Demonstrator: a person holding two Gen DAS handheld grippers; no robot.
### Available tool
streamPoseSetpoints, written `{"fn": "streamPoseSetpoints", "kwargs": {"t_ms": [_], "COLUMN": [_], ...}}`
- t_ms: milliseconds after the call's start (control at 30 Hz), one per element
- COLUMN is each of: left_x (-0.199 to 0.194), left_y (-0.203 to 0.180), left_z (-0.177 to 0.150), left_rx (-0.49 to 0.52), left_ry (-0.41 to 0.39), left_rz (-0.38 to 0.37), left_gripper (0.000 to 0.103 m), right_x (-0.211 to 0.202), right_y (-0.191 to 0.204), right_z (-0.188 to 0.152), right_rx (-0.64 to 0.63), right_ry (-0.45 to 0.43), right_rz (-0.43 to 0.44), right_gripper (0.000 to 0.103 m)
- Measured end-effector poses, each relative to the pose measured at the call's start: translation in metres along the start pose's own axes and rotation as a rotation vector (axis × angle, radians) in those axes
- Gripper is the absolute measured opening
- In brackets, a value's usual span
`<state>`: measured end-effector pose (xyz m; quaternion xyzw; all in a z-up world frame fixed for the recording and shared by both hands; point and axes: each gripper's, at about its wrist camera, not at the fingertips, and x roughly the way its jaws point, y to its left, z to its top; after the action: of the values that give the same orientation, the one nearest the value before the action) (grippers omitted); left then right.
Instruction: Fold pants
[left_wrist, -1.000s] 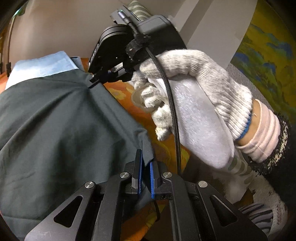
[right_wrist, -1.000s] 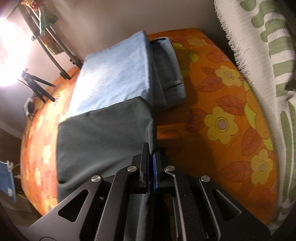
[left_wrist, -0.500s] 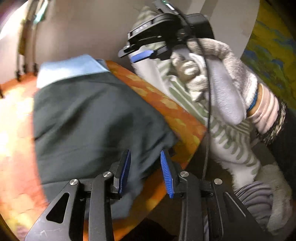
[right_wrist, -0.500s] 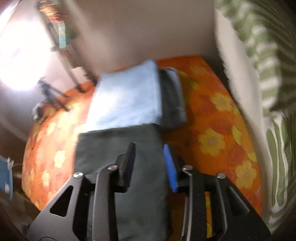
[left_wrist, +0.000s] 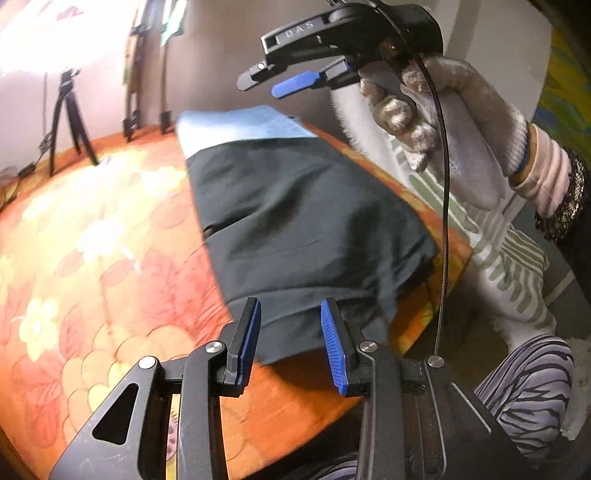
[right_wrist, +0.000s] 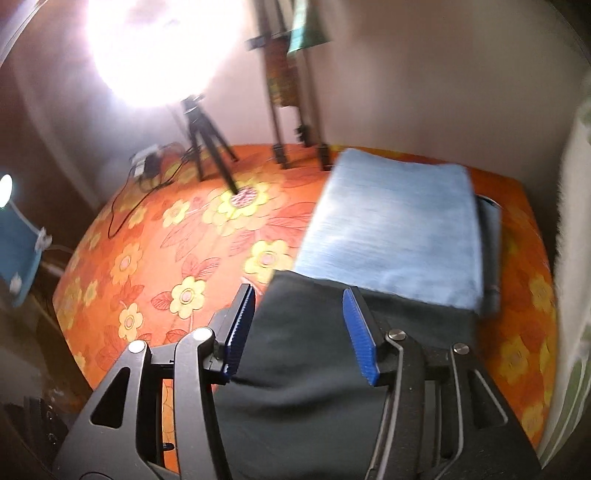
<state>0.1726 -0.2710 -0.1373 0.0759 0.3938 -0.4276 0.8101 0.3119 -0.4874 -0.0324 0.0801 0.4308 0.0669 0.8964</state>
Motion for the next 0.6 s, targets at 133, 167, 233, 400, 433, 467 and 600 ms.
{"fn": "streamPoseSetpoints", "kwargs": {"t_ms": [133, 167, 233, 400, 433, 467, 600], "left_x": [0.000, 0.000, 0.004, 0.014, 0.015, 0.015, 0.025], "left_y": [0.019, 0.024, 0.036, 0.051, 0.051, 0.052, 0.048], "left_z": [-0.007, -0.010, -0.016, -0.024, -0.025, -0.026, -0.028], "left_rx": [-0.065, -0.087, -0.151, -0.252, -0.264, -0.268, -0.275], "left_ry": [0.006, 0.007, 0.014, 0.023, 0.018, 0.016, 0.027], "left_rz": [0.003, -0.004, -0.029, -0.086, -0.100, -0.109, -0.141], "left_gripper": [0.032, 0.033, 0.039, 0.039, 0.039, 0.039, 0.039], "right_x": [0.035, 0.043, 0.062, 0.111, 0.119, 0.128, 0.147], "right_y": [0.027, 0.033, 0.042, 0.055, 0.058, 0.059, 0.053], "right_z": [0.012, 0.015, 0.020, 0.024, 0.023, 0.021, 0.020], "right_rx": [-0.085, -0.105, -0.141, -0.229, -0.251, -0.277, -0.312], "right_ry": [0.049, 0.063, 0.098, 0.216, 0.239, 0.264, 0.305], "right_rz": [0.031, 0.029, 0.030, 0.014, 0.005, -0.012, -0.062], "right_gripper": [0.058, 0.058, 0.058, 0.058, 0.058, 0.058, 0.058]}}
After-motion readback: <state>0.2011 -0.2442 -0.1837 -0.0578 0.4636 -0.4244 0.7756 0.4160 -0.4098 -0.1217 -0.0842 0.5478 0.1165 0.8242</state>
